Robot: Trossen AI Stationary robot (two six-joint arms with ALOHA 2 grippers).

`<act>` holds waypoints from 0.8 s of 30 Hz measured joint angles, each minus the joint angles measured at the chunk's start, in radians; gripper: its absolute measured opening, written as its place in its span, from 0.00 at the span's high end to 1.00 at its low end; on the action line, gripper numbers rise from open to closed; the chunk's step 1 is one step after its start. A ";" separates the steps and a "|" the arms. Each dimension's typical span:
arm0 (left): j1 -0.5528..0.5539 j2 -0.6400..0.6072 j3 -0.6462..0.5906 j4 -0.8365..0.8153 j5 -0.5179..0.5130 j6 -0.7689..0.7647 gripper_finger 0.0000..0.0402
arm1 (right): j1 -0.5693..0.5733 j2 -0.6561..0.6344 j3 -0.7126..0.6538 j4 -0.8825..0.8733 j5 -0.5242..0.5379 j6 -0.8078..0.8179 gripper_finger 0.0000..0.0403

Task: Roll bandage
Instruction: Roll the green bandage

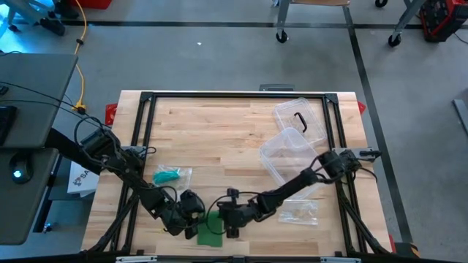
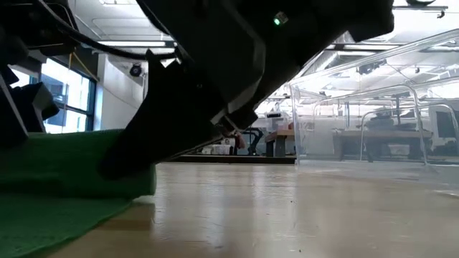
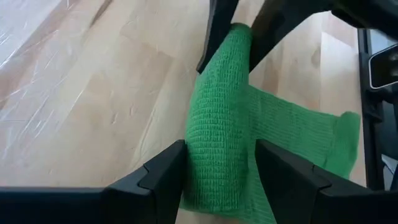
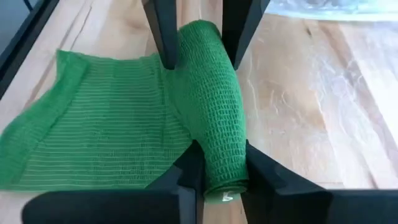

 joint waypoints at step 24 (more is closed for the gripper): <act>0.003 -0.001 0.126 -0.414 0.008 0.438 0.90 | -0.056 -0.008 0.000 0.072 -0.306 0.124 0.42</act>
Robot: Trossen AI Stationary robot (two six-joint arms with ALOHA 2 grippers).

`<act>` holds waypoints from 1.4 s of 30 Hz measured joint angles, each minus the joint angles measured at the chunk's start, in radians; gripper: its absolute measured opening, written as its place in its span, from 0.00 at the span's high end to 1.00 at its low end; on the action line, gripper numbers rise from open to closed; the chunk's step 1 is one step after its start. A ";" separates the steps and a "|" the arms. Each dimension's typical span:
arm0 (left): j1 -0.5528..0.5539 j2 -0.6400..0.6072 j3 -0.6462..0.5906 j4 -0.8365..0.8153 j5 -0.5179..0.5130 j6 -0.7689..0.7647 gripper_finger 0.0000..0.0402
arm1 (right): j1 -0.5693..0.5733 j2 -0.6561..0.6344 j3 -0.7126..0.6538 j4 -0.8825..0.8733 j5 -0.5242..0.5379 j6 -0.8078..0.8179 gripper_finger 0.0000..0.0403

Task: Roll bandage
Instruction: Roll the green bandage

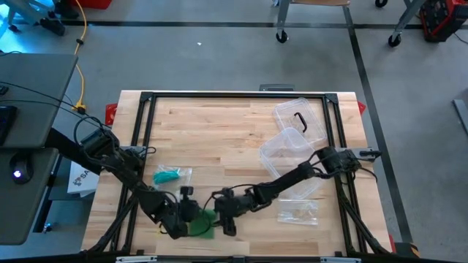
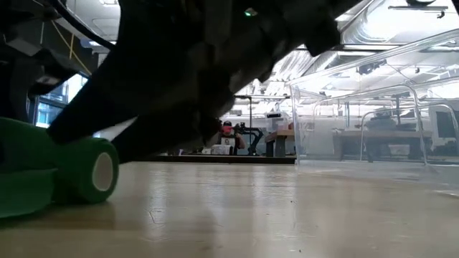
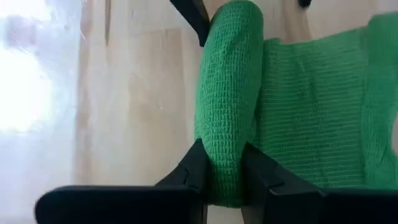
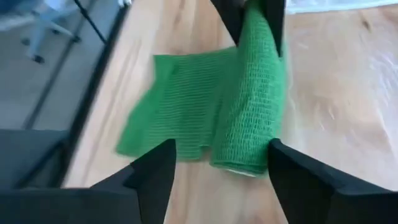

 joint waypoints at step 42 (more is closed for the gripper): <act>-0.023 -0.058 -0.058 0.126 0.070 -0.245 0.86 | -0.006 -0.021 0.000 0.093 -0.039 -0.133 0.51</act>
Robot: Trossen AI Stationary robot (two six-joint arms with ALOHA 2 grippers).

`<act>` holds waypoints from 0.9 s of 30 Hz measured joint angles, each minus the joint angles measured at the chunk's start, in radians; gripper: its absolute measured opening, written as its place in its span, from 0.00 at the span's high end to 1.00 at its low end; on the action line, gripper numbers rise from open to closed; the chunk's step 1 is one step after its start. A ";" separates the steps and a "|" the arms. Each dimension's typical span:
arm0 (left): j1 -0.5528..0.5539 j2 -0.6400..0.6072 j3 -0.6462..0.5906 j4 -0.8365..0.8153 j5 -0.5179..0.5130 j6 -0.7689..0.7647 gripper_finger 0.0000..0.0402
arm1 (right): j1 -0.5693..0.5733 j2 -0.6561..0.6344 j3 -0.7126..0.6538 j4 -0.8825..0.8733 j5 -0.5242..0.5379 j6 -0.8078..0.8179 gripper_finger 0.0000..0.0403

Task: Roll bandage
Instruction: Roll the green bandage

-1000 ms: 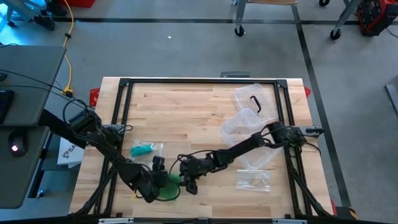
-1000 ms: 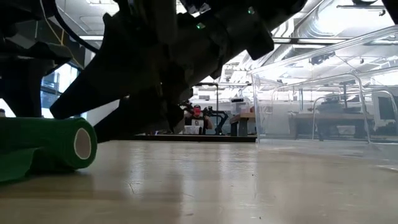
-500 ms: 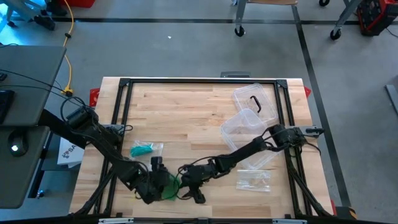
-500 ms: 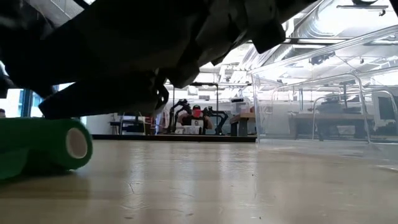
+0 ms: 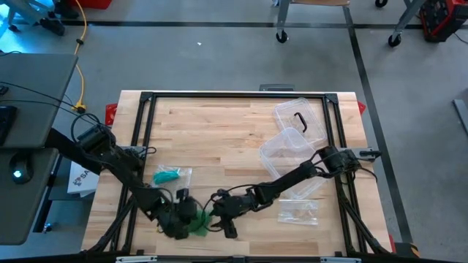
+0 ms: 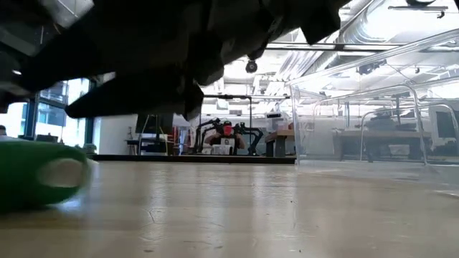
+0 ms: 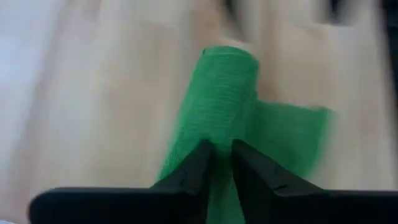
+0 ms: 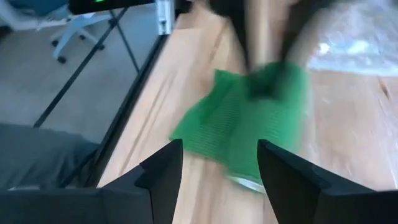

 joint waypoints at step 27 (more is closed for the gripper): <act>-0.114 0.001 0.025 0.070 -0.054 0.043 0.87 | -0.049 0.001 0.000 -0.030 0.010 0.050 0.51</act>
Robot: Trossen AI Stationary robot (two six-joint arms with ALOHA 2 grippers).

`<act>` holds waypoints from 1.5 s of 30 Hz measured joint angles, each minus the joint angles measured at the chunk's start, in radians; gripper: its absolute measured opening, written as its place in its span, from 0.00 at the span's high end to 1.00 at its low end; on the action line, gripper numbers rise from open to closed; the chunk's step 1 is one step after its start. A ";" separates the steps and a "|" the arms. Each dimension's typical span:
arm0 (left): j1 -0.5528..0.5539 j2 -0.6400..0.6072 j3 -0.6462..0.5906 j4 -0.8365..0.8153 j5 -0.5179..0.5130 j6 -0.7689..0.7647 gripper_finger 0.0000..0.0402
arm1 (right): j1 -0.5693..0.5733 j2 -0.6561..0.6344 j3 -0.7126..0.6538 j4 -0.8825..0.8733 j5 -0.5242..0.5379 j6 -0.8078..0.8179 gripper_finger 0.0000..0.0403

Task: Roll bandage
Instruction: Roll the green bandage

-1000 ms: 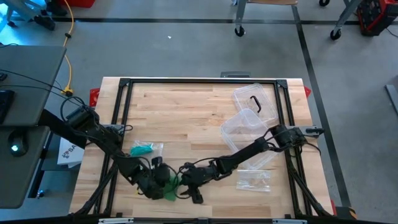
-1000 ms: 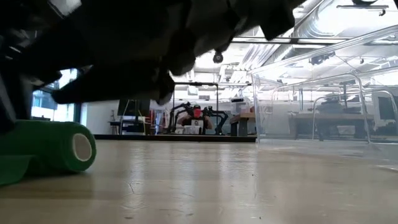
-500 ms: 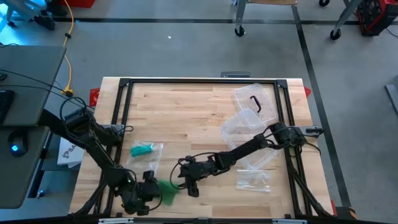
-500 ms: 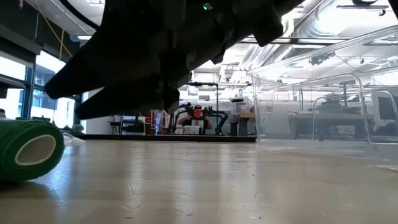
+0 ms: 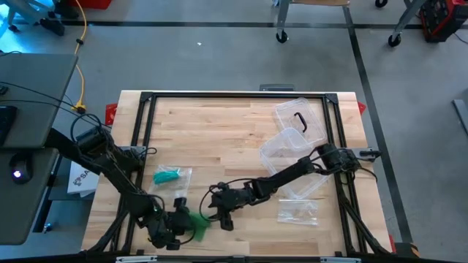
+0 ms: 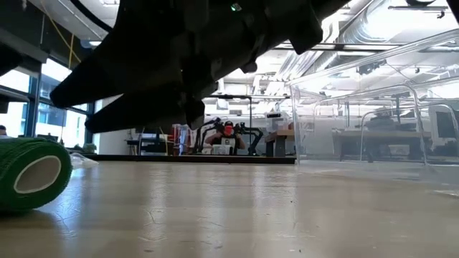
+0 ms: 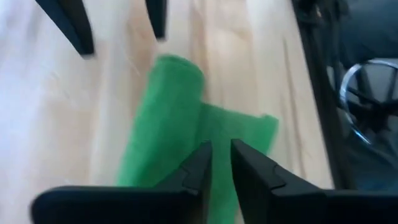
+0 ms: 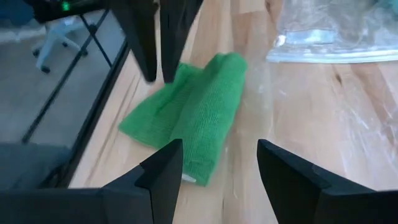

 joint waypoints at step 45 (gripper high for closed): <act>-0.057 0.057 0.154 0.082 0.195 0.029 0.51 | 0.018 -0.029 0.000 -0.417 0.234 0.058 0.51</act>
